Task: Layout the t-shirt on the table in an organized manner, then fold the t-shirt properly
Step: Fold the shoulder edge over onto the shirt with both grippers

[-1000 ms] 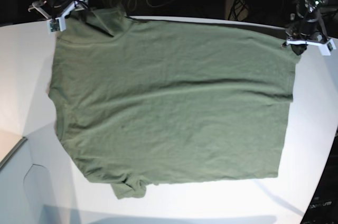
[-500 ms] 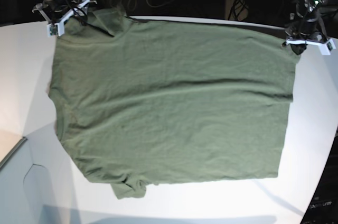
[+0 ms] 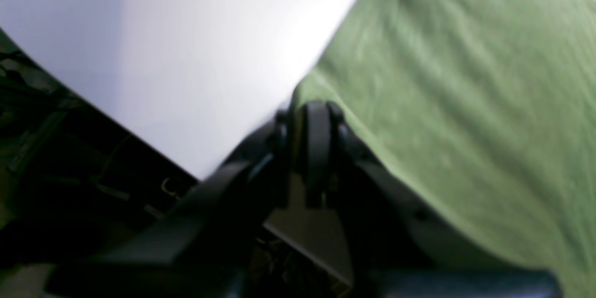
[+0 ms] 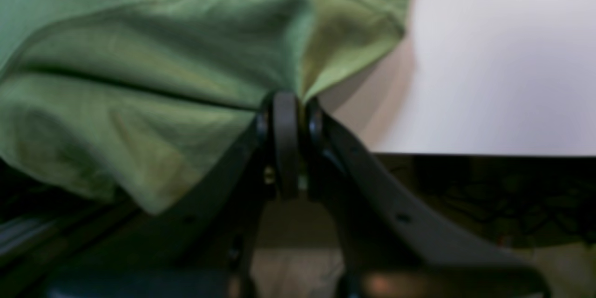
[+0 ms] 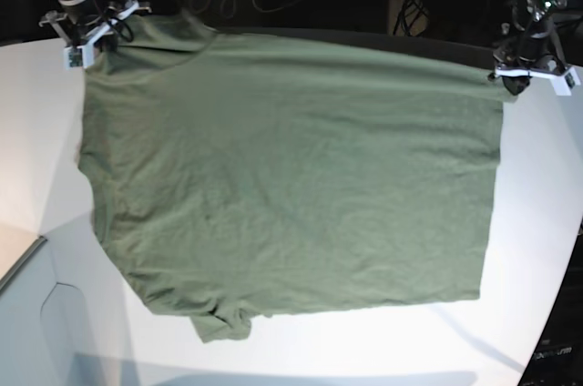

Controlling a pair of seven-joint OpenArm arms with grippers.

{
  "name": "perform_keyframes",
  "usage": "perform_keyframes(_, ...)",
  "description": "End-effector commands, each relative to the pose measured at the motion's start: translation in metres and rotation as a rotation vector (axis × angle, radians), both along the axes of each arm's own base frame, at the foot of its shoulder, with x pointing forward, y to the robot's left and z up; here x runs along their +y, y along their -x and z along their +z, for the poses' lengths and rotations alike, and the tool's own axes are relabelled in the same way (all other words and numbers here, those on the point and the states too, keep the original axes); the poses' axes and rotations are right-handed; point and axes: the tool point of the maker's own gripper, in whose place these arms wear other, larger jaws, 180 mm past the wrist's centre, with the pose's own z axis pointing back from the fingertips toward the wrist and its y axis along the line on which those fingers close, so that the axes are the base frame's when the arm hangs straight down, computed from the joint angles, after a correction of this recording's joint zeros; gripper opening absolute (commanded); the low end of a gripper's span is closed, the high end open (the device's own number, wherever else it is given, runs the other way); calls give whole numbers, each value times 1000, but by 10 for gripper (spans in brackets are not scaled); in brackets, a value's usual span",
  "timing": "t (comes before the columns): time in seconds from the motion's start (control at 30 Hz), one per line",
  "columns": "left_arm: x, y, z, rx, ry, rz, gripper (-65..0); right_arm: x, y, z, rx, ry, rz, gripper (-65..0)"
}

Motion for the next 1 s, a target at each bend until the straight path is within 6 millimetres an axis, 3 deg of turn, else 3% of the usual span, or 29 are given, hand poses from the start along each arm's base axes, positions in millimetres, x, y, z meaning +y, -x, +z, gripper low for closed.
perform_keyframes(0.0,9,-6,15,-44,-37,-1,-601,-1,-13,14,-62,7,19,-650)
perform_keyframes(0.13,8,-6,30,-68,-66,-17,-601,-5,-22,31,-103,40,29,-650)
perform_keyframes(0.4,8,-17,48,-115,-92,-31,-601,-4,-41,40,-150,43,32,-650)
perform_keyframes(0.6,8,-38,55,-156,-90,-27,-601,-3,-79,56,-239,40,30,-650)
perform_keyframes(0.67,6,-40,49,-148,-76,-26,-601,-2,-92,59,-265,31,28,-650)
perform_keyframes(0.97,17,-75,46,-181,-49,-7,-601,-3,-145,50,-308,-41,10,-650)
